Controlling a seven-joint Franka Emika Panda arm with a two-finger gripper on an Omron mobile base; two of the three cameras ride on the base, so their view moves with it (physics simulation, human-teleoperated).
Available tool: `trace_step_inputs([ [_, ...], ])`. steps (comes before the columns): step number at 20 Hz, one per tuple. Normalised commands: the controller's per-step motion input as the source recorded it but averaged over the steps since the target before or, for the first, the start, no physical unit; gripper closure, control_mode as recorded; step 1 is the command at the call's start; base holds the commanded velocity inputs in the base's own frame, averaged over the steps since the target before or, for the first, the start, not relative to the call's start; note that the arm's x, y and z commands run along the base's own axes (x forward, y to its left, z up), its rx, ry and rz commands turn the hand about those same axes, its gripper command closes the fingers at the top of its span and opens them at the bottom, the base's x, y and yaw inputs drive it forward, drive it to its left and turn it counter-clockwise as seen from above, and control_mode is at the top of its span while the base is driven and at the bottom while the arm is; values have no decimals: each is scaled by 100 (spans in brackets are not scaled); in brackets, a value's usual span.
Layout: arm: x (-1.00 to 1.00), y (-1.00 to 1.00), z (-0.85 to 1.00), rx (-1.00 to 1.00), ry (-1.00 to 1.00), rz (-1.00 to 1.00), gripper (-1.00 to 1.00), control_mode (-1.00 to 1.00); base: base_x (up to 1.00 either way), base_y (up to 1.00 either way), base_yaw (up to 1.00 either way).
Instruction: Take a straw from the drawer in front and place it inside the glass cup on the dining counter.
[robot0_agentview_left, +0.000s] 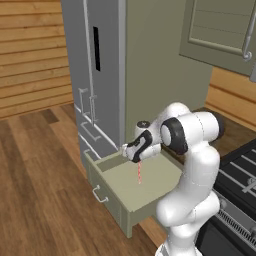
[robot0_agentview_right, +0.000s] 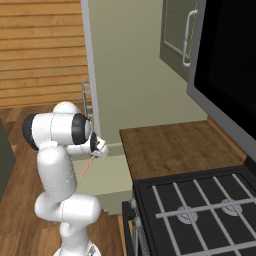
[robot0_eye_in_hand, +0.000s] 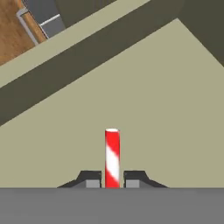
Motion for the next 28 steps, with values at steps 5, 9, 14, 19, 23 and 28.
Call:
trace_step_inputs([
  [5, -6, 0, 100, 0, -5, 12, 100, -100, 0, 0, 0],
  [9, -25, 0, 100, 0, -1, 12, 100, -100, 0, 0, 0],
  [14, -52, 0, 100, 0, 0, 7, 100, -100, 0, 0, 0],
  [19, -76, 0, 100, 0, 0, 0, 100, -100, 0, 0, 0],
  [23, -76, 0, 92, 0, 0, 0, 100, -100, 0, 0, 0],
  [28, -61, 0, 42, 0, 1, 0, 100, -100, 0, 0, 0],
])
